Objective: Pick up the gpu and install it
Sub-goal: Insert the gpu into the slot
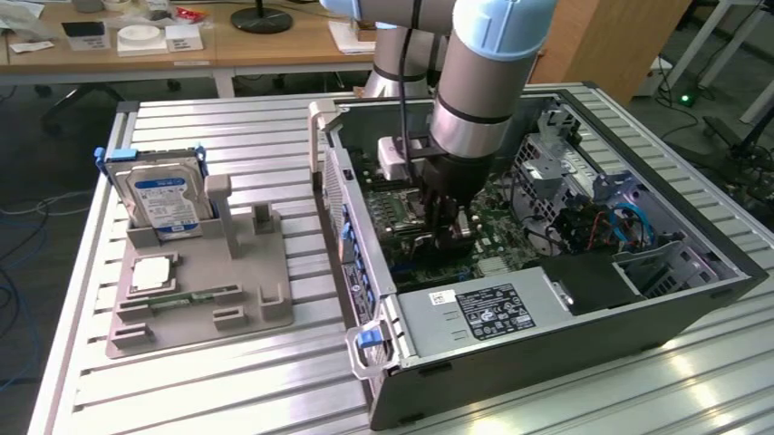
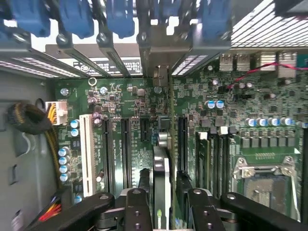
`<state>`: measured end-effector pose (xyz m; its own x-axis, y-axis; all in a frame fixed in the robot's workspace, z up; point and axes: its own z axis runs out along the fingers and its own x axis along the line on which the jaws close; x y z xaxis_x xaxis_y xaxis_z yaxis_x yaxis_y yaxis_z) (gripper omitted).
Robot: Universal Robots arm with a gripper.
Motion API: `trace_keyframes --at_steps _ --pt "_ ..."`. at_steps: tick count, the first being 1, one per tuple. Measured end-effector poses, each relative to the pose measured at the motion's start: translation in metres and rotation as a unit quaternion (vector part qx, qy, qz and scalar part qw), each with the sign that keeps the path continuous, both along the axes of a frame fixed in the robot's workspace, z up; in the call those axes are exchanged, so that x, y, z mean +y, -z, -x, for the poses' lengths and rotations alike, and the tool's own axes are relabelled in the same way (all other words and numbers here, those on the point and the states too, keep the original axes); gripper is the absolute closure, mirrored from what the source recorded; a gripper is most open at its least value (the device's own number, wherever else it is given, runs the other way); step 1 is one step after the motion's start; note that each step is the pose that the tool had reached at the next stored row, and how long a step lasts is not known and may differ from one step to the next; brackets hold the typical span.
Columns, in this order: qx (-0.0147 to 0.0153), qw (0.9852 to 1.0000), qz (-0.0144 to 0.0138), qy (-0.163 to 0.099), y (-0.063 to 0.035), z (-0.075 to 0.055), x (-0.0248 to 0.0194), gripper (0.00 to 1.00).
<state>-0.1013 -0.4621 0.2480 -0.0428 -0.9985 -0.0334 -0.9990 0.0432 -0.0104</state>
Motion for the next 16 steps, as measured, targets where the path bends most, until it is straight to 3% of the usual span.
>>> trace_keyframes --at_steps 6,16 --pt "-0.0027 1.0000 0.0000 0.000 -0.0181 0.000 0.0000 0.64" --pt "-0.0085 1.0000 -0.0001 0.000 -0.0290 0.000 0.0001 0.64"
